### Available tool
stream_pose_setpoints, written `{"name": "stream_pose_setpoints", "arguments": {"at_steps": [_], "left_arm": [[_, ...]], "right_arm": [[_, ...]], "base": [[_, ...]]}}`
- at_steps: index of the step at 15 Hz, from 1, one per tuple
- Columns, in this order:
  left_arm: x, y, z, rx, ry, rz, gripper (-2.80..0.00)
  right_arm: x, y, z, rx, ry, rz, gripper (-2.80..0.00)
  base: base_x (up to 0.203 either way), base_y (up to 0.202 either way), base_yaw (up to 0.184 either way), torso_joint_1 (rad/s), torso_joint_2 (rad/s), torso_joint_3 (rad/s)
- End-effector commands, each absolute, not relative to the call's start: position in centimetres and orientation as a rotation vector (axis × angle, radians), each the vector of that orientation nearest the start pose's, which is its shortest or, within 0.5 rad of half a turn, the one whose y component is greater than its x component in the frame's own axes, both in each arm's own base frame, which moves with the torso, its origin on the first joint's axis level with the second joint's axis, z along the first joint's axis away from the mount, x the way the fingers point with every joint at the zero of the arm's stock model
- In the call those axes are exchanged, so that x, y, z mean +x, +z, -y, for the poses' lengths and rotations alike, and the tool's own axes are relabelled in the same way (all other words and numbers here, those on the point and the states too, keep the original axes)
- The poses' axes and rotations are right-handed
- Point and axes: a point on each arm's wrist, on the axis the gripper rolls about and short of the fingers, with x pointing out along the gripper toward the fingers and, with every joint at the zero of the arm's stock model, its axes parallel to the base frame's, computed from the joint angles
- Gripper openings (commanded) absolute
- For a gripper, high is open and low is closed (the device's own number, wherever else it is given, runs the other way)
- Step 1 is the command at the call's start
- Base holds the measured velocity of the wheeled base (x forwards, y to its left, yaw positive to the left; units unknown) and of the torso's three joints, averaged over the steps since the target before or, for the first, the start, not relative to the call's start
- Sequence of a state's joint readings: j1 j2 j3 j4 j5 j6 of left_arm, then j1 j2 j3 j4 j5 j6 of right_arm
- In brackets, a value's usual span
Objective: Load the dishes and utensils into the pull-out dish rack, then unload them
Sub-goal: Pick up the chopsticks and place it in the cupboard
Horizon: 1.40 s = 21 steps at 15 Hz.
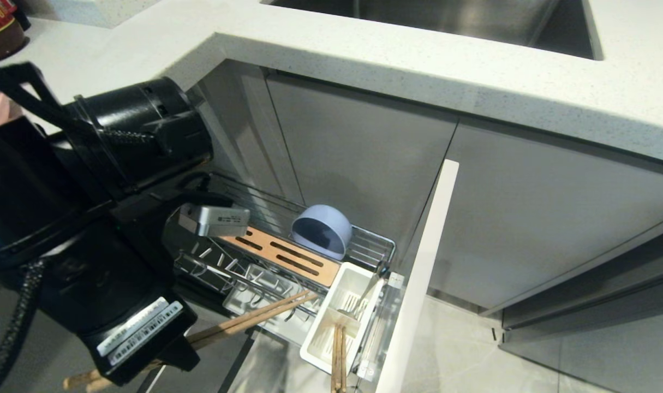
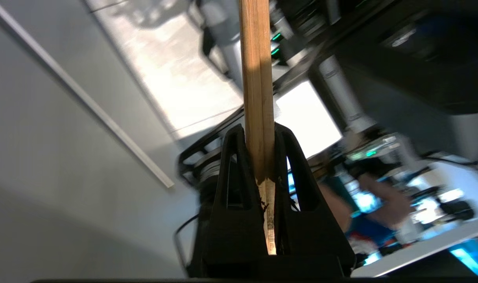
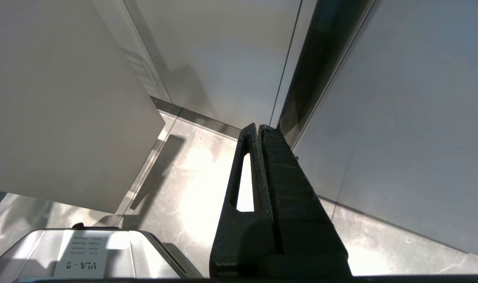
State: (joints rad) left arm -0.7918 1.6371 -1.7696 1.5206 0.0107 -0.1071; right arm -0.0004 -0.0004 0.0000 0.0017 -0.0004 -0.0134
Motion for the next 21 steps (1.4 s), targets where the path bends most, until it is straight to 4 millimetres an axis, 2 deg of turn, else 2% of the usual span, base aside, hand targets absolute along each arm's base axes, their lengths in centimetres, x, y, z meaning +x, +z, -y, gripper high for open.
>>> {"name": "stream_pose_setpoints", "arguments": {"at_steps": [1,9,15,21], "left_arm": [[14.1,28.8,14.6,0.523,-0.563,-1.366,-2.8],[13.7,26.5,16.6,0.653,-0.589,-1.447,-2.8],[14.8,24.6,18.1,0.689,-0.559,-1.527,-2.8],[16.3,23.1,19.8,0.678,-0.564,-1.525,-2.8]], "right_arm": [[-2.3,7.5,0.0,-0.014,-0.001,-0.002,-2.8],[-2.3,7.5,0.0,-0.014,-0.001,-0.002,-2.8],[-2.3,7.5,0.0,-0.014,0.0,-0.001,-2.8],[-2.3,7.5,0.0,-0.014,-0.001,-0.002,-2.8]], "base": [[0.0,0.0,0.0,0.0,0.0,0.0],[0.0,0.0,0.0,0.0,0.0,0.0],[0.0,0.0,0.0,0.0,0.0,0.0],[0.0,0.0,0.0,0.0,0.0,0.0]]}}
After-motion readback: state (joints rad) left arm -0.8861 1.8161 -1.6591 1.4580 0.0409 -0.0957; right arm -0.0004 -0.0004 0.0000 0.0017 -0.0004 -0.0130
